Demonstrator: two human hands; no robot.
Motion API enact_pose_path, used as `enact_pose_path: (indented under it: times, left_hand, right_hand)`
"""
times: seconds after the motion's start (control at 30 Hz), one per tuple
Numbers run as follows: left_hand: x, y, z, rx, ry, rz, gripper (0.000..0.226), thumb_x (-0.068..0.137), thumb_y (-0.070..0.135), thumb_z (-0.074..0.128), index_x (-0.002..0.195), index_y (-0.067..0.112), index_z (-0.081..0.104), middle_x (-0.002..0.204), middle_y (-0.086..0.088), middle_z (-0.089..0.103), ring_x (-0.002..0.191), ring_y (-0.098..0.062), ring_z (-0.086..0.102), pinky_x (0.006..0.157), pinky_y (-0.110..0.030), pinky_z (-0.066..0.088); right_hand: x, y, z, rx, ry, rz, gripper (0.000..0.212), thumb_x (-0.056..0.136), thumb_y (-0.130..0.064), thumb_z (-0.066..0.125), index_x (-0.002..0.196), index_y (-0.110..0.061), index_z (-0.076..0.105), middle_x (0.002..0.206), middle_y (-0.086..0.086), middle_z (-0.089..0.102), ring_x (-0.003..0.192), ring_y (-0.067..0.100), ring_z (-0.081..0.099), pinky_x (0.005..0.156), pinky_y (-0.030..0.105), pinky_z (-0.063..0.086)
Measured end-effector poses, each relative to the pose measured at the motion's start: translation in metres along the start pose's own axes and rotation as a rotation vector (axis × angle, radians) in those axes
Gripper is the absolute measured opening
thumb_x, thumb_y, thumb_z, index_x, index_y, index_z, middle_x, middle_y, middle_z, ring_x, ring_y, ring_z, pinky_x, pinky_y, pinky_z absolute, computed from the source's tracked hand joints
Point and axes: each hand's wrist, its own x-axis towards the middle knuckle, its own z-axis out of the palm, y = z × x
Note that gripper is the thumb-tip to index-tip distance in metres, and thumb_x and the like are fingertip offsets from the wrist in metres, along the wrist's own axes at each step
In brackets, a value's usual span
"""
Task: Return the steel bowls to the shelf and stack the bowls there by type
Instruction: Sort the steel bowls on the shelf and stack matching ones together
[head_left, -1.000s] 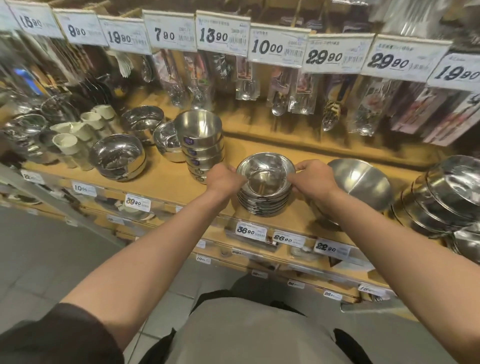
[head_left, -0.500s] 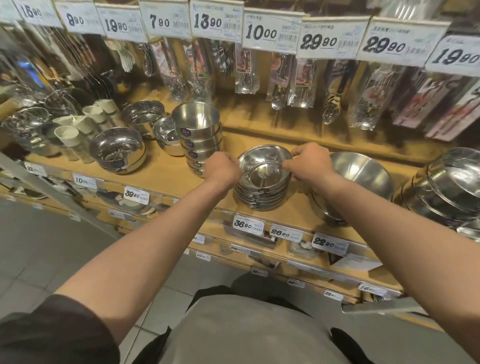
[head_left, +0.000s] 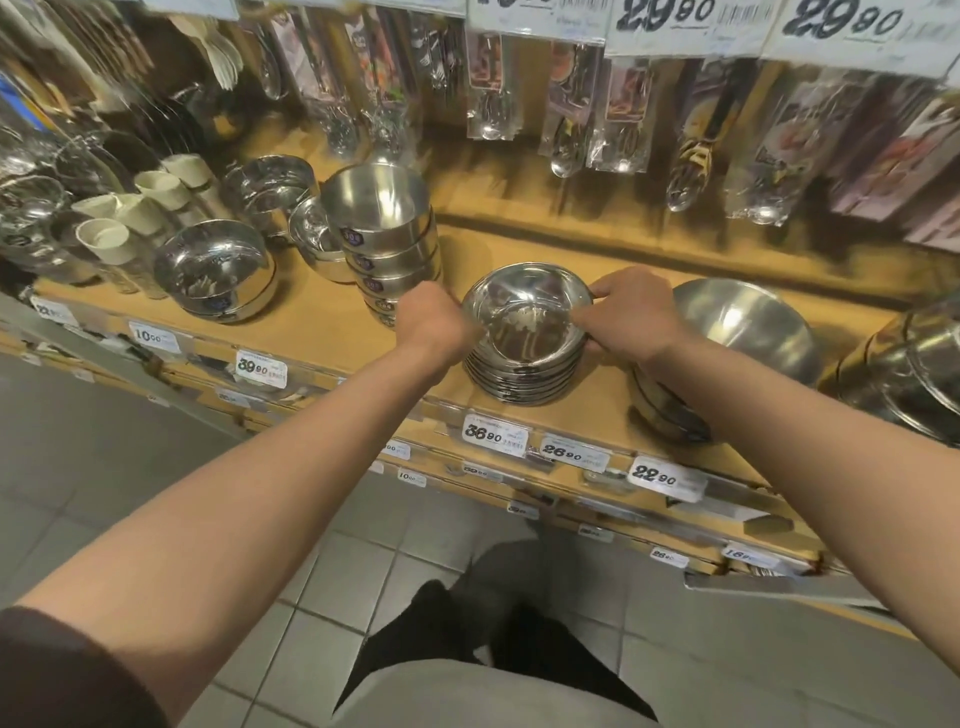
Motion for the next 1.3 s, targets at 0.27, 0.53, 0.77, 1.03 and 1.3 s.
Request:
enact_pose_path:
  times: [0.27,0.53,0.77,1.03,1.3]
  left_hand:
    - [0.017,0.002,-0.009,-0.121,-0.039,-0.058,0.031,0.071,0.008,0.084,0.098,-0.002,0.073,0.091,-0.011,0.068,0.081,-0.024,0.061,0.069,-0.036,0.056]
    - [0.038,-0.007,-0.005,-0.171,-0.166,0.043,0.022,0.08,0.007,0.079,0.099,-0.001,0.073,0.104,-0.017,0.074,0.086,-0.025,0.065,0.09,-0.053,0.059]
    - [0.042,-0.011,-0.008,-0.304,-0.272,0.164,0.019,0.066,0.0,0.069,0.082,0.01,0.067,0.079,-0.011,0.054,0.076,-0.02,0.048,0.071,-0.038,0.045]
    - [0.045,-0.022,-0.007,-0.306,-0.333,0.253,0.029,0.079,-0.003,0.069,0.099,0.017,0.061,0.088,-0.008,0.053,0.079,-0.02,0.047,0.072,-0.038,0.041]
    - [0.04,-0.022,-0.01,-0.295,-0.304,0.218,0.012,0.083,-0.002,0.069,0.089,0.007,0.065,0.088,-0.016,0.06,0.075,-0.022,0.057,0.072,-0.038,0.05]
  right_hand:
    - [-0.006,-0.004,0.005,0.184,-0.013,0.12,0.014,0.081,-0.018,0.067,0.086,-0.01,0.078,0.067,0.007,0.074,0.052,0.014,0.073,0.065,0.043,0.064]
    - [-0.022,0.006,0.013,0.231,-0.008,0.11,0.021,0.082,-0.012,0.07,0.094,0.005,0.072,0.082,0.019,0.076,0.073,0.023,0.076,0.078,0.045,0.063]
    - [-0.023,0.006,0.025,0.289,0.135,0.141,0.03,0.078,-0.014,0.071,0.098,0.007,0.067,0.081,0.013,0.077,0.06,0.023,0.076,0.076,0.046,0.064]
    - [-0.026,0.011,0.029,0.36,0.11,0.09,0.016,0.082,-0.013,0.071,0.093,-0.003,0.066,0.101,0.029,0.072,0.075,0.028,0.077,0.074,0.039,0.064]
    - [-0.031,0.007,0.025,0.397,0.077,0.059,0.011,0.088,-0.012,0.067,0.097,-0.017,0.065,0.09,0.02,0.069,0.075,0.026,0.077,0.058,0.023,0.061]
